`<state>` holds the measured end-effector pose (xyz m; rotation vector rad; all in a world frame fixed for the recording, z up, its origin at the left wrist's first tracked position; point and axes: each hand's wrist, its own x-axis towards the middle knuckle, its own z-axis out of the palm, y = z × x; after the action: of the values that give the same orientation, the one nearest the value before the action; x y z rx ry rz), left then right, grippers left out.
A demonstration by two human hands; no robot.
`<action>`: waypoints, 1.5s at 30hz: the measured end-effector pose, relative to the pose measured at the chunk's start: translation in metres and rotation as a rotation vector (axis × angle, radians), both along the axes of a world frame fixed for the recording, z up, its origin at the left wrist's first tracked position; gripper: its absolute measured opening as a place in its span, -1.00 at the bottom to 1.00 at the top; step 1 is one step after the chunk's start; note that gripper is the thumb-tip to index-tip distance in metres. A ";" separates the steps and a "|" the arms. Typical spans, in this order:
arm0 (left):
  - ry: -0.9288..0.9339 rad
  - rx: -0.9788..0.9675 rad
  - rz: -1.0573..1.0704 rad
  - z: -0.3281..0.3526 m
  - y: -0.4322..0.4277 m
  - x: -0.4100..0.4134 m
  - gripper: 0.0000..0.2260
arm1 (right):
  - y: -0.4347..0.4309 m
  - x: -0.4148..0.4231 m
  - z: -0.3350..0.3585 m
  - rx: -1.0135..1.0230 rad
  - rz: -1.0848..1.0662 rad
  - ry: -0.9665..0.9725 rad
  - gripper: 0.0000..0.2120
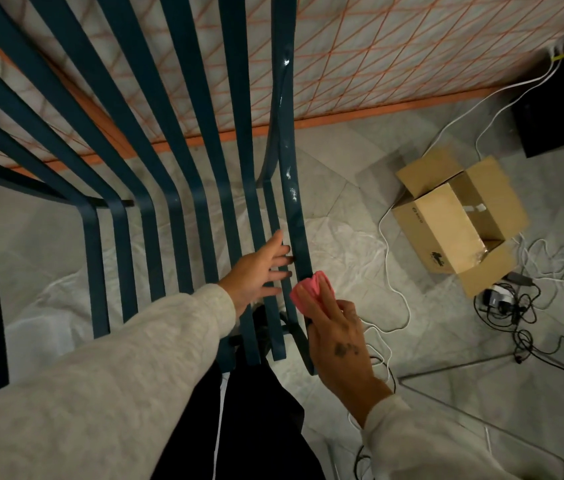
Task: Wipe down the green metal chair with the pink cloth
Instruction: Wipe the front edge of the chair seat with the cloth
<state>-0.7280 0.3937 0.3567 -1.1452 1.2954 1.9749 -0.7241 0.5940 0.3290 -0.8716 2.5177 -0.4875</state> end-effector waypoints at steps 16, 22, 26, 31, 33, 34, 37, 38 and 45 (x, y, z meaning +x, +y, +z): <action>0.062 -0.048 0.067 -0.001 -0.030 -0.032 -0.28 | -0.079 -0.075 -0.023 -0.105 -0.058 0.021 -0.53; 0.055 -0.014 0.105 -0.003 -0.033 -0.034 -0.28 | -0.041 -0.046 -0.022 -0.121 -0.088 -0.035 -0.53; 0.055 -0.013 0.102 -0.003 -0.034 -0.035 -0.27 | -0.064 -0.064 -0.018 -0.192 -0.159 -0.128 -0.59; 0.134 -0.035 0.232 -0.003 -0.048 -0.049 -0.33 | -0.082 -0.115 0.012 -0.253 -0.590 -0.581 -0.66; 0.145 -0.044 0.261 -0.001 -0.055 -0.059 -0.31 | -0.091 -0.130 0.026 -0.261 -0.557 -0.454 -0.71; 0.151 -0.051 0.267 0.001 -0.060 -0.064 -0.29 | -0.101 -0.138 0.033 -0.291 -0.514 -0.389 -0.72; 0.165 -0.059 0.300 0.006 -0.073 -0.076 -0.25 | -0.134 -0.157 0.042 -0.369 -0.372 -0.225 -0.69; 0.167 -0.062 0.306 0.007 -0.076 -0.079 -0.25 | -0.145 -0.163 0.042 -0.375 -0.307 -0.174 -0.66; 0.162 -0.048 0.309 0.007 -0.080 -0.081 -0.21 | -0.159 -0.159 0.003 -0.225 -0.036 0.078 -0.53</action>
<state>-0.8094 0.3139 0.3641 -1.2957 1.3156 2.3121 -0.8831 0.4351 0.3317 -0.9445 2.5881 -0.7749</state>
